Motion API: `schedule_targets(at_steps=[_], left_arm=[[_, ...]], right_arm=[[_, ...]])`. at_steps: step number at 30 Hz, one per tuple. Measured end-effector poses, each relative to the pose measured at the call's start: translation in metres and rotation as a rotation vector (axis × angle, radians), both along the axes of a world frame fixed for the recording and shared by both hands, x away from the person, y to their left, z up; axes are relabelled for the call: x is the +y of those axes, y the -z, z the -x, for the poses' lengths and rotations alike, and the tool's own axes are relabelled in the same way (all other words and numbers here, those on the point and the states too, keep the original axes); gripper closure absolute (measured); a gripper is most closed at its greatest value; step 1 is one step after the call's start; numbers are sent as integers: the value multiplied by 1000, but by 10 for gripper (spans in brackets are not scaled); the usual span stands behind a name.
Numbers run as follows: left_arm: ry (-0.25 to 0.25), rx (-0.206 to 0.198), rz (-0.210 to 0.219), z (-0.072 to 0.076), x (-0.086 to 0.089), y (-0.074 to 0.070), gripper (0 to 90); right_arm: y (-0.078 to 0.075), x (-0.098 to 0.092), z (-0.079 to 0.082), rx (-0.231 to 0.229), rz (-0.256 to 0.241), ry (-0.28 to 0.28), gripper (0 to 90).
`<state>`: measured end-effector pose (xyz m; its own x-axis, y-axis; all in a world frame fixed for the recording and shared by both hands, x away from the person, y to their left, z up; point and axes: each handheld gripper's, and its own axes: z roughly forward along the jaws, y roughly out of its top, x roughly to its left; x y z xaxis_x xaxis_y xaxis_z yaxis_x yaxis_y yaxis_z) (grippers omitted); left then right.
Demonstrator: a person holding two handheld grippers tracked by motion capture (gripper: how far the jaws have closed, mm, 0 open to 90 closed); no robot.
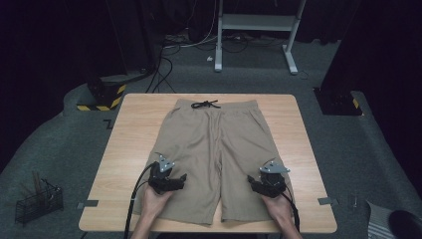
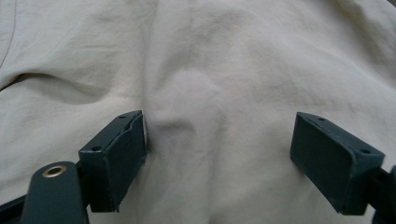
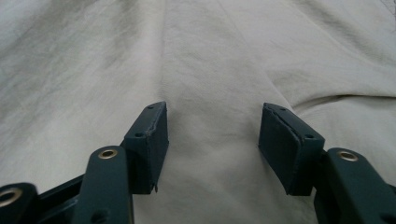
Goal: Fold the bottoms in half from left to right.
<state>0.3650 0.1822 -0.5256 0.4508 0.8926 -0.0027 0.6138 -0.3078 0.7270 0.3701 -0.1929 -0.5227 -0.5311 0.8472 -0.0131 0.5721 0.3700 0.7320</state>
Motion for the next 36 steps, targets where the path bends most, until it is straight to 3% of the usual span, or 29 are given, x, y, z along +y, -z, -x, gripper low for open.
schedule_targets(at_steps=[2,4,6,9,12,17,23,24,26,29,32,36], left_arm=[[-4,43,-14,-3,0,-4,189],[-11,84,-40,-8,-1,-9,168],[-5,83,-53,-13,-2,-14,165],[3,77,-27,-21,-2,-20,168],[-8,75,-7,-34,-2,-22,175],[-32,87,7,-50,-1,-19,189],[-47,83,-62,-58,-4,-9,192],[-51,78,-43,-57,-4,-7,181],[-60,57,-31,-55,-2,-6,190],[-61,27,-19,-52,0,-3,192],[-66,-15,-1,-47,1,1,192],[-68,-16,-3,-44,1,1,194]], right_arm=[[-3,1,-2,0,16,-3,441],[-9,2,-5,-30,18,-2,450],[-17,4,-11,-38,3,-8,452],[-22,7,-21,-32,-22,-6,458],[-21,7,-36,-6,-48,8,459],[-18,11,-52,3,-40,33,460],[-7,13,-56,34,-6,30,452],[-5,14,-56,43,10,28,442],[-2,15,-53,5,29,14,435],[0,11,-52,2,1,10,412],[0,10,-49,1,3,11,410],[0,9,-44,2,1,17,410]])
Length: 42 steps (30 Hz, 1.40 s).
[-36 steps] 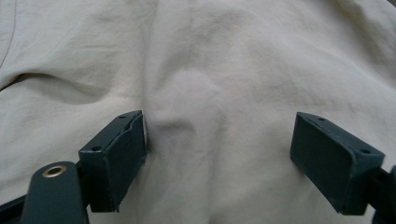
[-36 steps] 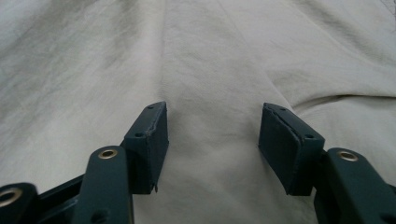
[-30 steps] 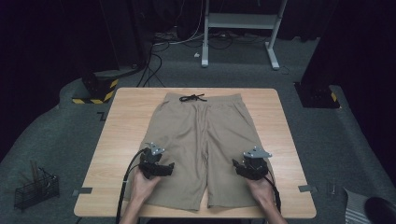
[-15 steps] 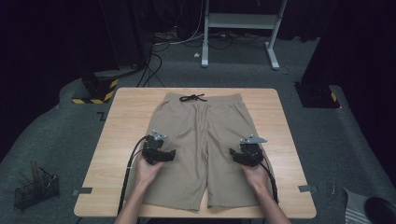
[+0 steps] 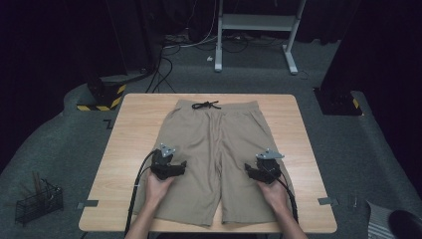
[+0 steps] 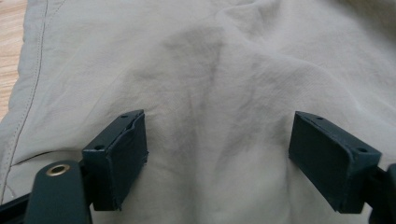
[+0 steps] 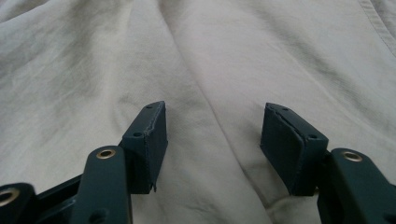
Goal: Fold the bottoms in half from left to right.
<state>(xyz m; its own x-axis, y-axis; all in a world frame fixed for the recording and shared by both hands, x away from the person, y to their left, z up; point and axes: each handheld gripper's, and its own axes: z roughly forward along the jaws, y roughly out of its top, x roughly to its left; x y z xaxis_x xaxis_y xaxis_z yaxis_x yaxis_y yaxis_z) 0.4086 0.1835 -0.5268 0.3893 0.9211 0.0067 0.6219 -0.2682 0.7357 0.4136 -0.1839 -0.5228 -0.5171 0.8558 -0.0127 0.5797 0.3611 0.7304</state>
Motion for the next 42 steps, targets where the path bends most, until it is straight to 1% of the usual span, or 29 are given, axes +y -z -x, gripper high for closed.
schedule_targets(at_steps=[1,3,5,11,13,18,21,22,23,24,25,26,28,29,31,33,34,35,36,37,38,40,42], left_arm=[[-1,-3,5,1,0,0,194],[3,-2,-1,4,0,0,195],[0,-1,5,10,-1,0,197],[9,-1,6,24,-2,0,202],[18,-2,3,30,-2,0,202],[31,-5,8,43,-3,0,204],[26,2,22,47,-3,-1,225],[24,11,33,46,-2,-3,245],[27,15,46,44,-1,-5,268],[28,10,60,42,-1,-9,269],[29,2,64,40,-2,-13,270],[33,-11,71,36,-2,-19,271],[37,-31,91,27,-3,-30,272],[37,-40,91,23,-4,-33,273],[30,-46,75,11,-5,-37,275],[17,-33,73,-1,-7,-35,273],[11,-42,61,-6,-8,-33,274],[5,-47,58,-8,-8,-30,283],[-2,-41,43,-12,-8,-24,291],[-2,-41,43,-12,-8,-24,288],[-15,-17,18,-16,-9,-17,288],[-17,7,7,-17,-10,-10,284],[-19,21,6,-18,-9,-4,284]], right_arm=[[0,0,1,-1,1,0,410],[0,-1,4,-2,0,3,410],[0,-2,8,-2,0,4,410],[0,-5,20,-4,0,3,410],[0,-5,26,-2,0,2,410],[0,-6,35,-7,5,-15,410],[0,-6,36,-5,7,-25,391],[-1,-5,36,-10,18,-32,387],[-2,-4,36,-16,39,-41,382],[-3,-2,36,-25,61,-53,384],[-5,1,35,-27,84,-67,384],[-7,2,34,-31,89,-72,384],[-14,2,28,-41,53,-69,396],[-20,1,23,-46,26,-62,403],[-26,1,14,-52,-1,-44,409],[-27,1,2,-45,-9,-21,409],[-26,1,-4,-38,-8,-12,409],[-25,2,-8,-39,-3,-5,409],[-23,3,-11,-40,4,1,409],[-18,4,-16,-32,8,7,409],[-15,5,-17,-25,7,11,410],[-10,6,-21,-13,12,15,412],[-4,7,-23,9,20,17,412]])
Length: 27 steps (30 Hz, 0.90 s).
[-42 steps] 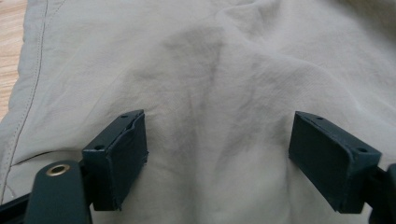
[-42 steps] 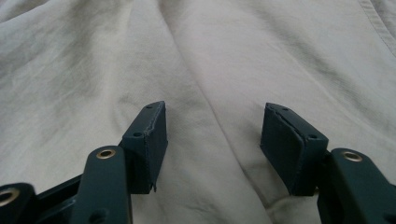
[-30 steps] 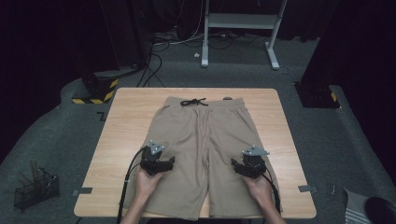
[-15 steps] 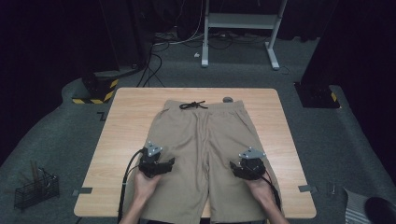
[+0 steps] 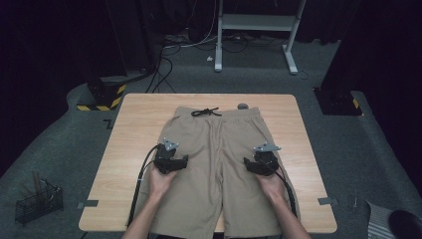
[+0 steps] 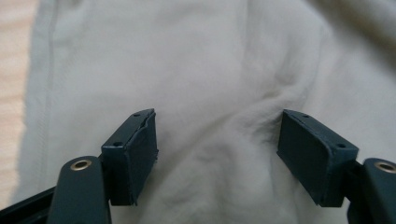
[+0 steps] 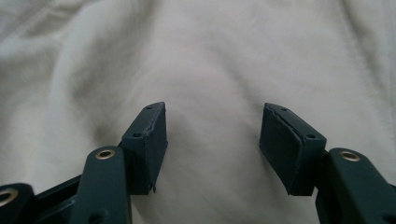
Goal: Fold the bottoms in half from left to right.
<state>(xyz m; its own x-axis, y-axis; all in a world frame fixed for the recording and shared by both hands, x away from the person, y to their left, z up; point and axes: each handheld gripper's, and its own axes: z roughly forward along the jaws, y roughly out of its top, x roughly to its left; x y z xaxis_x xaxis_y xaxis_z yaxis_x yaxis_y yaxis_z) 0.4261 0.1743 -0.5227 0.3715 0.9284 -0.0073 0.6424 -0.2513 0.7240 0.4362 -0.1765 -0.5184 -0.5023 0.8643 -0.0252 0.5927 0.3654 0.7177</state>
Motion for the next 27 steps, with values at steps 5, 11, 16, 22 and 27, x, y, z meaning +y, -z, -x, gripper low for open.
schedule_targets(at_steps=[5,11,16,22,27], left_arm=[[0,-37,10,4,1,4,280],[-2,-38,6,9,1,4,276],[10,-37,-1,17,0,4,275],[20,-41,1,29,1,4,274],[4,-39,-1,37,1,4,258]], right_arm=[[4,-2,2,-12,-21,-5,411],[5,-1,9,-16,-18,-5,410],[5,0,19,-16,-17,1,409],[5,-2,31,-15,-20,-15,408],[5,-4,40,-16,-21,-24,407]])
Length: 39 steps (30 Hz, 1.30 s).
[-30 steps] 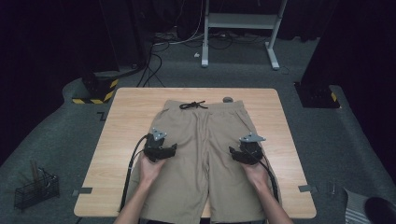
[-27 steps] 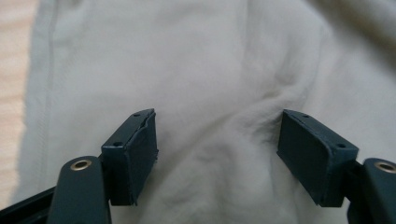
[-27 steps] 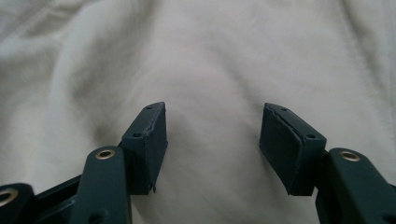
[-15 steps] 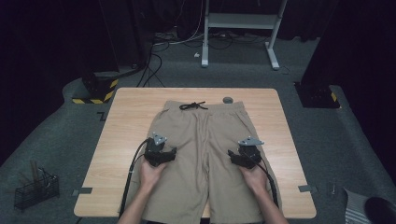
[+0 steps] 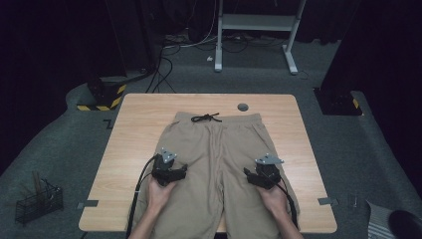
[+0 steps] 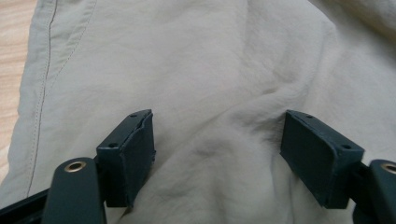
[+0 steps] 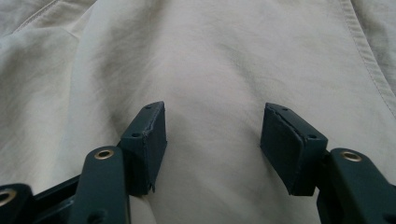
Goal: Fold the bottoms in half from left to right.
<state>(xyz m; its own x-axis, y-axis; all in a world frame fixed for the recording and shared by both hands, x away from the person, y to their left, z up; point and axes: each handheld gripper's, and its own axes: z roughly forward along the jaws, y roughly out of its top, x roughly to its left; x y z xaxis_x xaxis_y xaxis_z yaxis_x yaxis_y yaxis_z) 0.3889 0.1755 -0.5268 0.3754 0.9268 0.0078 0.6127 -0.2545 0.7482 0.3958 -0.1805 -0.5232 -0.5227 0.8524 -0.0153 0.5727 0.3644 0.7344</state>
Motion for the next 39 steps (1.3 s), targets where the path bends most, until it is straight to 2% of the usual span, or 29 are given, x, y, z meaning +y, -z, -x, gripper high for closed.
schedule_targets(at_steps=[6,9,12,13,16,18,22,24,27,30,31,34,36,39], left_arm=[[-7,3,4,17,-2,0,251],[6,4,7,26,-3,0,246],[14,8,12,27,-1,0,253],[15,16,15,26,-1,-1,255],[12,17,32,21,2,-6,260],[7,2,50,15,4,-13,268],[9,-14,59,-1,5,-23,276],[19,-10,79,-10,4,-25,300],[15,-3,39,-22,-2,-20,338],[5,27,18,-32,-5,-10,340],[2,34,12,-33,-5,-7,340],[-2,8,-8,-32,-7,-3,336],[3,-12,-8,-29,-7,-1,334],[-1,-10,-6,-26,-7,0,334]], right_arm=[[0,-1,18,2,-1,-12,403],[0,-2,27,4,-2,-27,399],[-2,-5,28,19,-7,-38,381],[-3,-7,26,37,-27,-24,369],[-8,-12,17,46,-103,-22,386],[-13,-13,12,39,-111,-10,391],[-18,-8,-4,12,-73,-1,404],[-16,-7,-15,22,-75,10,411],[-11,-2,-27,25,-53,25,418],[-7,2,-33,24,-42,35,423],[-5,3,-33,23,-32,35,422],[-1,6,-30,5,11,27,420],[-1,5,-30,5,8,20,417],[-1,5,-27,1,6,22,417]])
